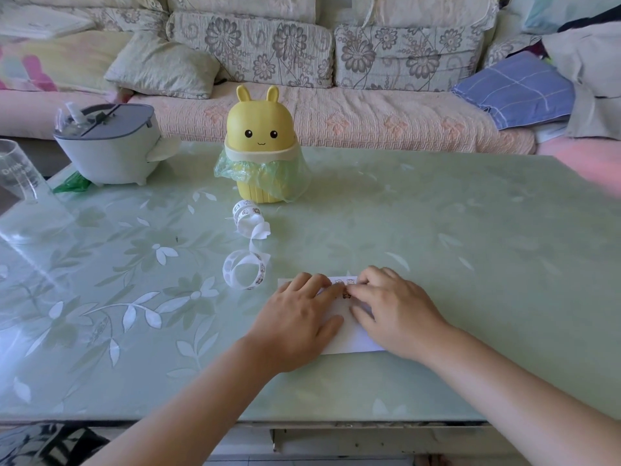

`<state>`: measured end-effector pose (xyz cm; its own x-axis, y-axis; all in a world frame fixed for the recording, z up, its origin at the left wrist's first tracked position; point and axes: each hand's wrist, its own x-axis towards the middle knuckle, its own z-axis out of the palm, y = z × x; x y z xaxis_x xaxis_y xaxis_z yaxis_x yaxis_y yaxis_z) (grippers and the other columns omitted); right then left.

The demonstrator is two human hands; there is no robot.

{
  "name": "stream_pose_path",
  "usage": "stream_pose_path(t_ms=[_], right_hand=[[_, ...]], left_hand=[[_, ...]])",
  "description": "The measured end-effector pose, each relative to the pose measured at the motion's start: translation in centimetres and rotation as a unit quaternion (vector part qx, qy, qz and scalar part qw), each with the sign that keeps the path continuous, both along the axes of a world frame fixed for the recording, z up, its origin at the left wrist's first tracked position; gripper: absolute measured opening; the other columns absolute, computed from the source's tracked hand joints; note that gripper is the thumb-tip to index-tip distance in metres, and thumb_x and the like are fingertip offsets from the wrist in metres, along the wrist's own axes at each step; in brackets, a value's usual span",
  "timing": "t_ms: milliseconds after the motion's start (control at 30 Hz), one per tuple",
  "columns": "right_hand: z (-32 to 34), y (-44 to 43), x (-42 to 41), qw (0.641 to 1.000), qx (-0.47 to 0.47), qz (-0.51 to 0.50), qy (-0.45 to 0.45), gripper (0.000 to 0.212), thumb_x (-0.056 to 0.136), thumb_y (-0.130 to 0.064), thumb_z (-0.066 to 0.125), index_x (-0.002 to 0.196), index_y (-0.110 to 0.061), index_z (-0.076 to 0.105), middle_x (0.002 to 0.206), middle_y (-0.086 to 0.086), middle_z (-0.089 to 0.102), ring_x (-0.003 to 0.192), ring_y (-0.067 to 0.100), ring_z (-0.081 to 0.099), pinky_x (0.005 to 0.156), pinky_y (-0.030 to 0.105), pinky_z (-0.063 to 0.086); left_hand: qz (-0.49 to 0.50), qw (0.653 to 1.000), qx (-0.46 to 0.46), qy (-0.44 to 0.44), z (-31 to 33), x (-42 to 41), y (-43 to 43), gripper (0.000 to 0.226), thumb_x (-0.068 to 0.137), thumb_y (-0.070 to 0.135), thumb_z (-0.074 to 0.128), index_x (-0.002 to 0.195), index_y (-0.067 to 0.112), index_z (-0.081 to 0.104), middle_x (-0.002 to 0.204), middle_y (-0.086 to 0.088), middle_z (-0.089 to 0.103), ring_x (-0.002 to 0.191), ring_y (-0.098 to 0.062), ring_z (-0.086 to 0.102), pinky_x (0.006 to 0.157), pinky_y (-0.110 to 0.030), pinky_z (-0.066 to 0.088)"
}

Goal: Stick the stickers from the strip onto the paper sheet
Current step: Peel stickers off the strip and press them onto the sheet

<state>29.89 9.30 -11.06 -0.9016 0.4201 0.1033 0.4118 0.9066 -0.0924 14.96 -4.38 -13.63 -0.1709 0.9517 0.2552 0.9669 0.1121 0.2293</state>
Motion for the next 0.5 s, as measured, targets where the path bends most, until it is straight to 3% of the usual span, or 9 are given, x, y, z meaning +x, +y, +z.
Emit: stream_pose_path(t_ms=[200,400,500], right_hand=[[-0.6,-0.6,2.0,0.999,0.037,0.038,0.005,0.048,0.092,-0.041,0.043,0.134,-0.025,0.060,0.115,-0.002,0.059,0.103,0.023,0.058,0.080,0.040,0.053],[0.2,-0.6,2.4,1.000,-0.004,0.020,-0.003,0.042,0.092,-0.045,0.039,0.112,-0.026,0.070,0.114,-0.004,0.062,0.106,0.024,0.059,0.081,0.041,0.053],[0.5,-0.7,2.1,0.999,-0.011,0.012,-0.032,0.053,0.092,-0.053,0.031,0.130,-0.028,0.058,0.120,-0.007,0.055,0.113,0.021,0.052,0.090,0.039,0.047]], left_hand=[[0.010,1.000,-0.007,0.023,0.0,0.6,0.0,0.058,0.095,0.056,0.032,0.136,0.022,0.053,0.123,0.007,0.050,0.112,-0.017,0.048,0.097,-0.032,0.042],[0.005,0.999,-0.032,0.007,0.5,0.6,-0.1,0.064,0.093,0.063,0.028,0.139,0.025,0.053,0.128,0.005,0.048,0.118,-0.018,0.045,0.088,-0.036,0.050],[-0.008,1.000,-0.028,0.001,0.6,0.2,-0.2,0.059,0.093,0.066,0.031,0.135,0.033,0.056,0.128,0.003,0.050,0.117,-0.019,0.046,0.082,-0.039,0.053]])
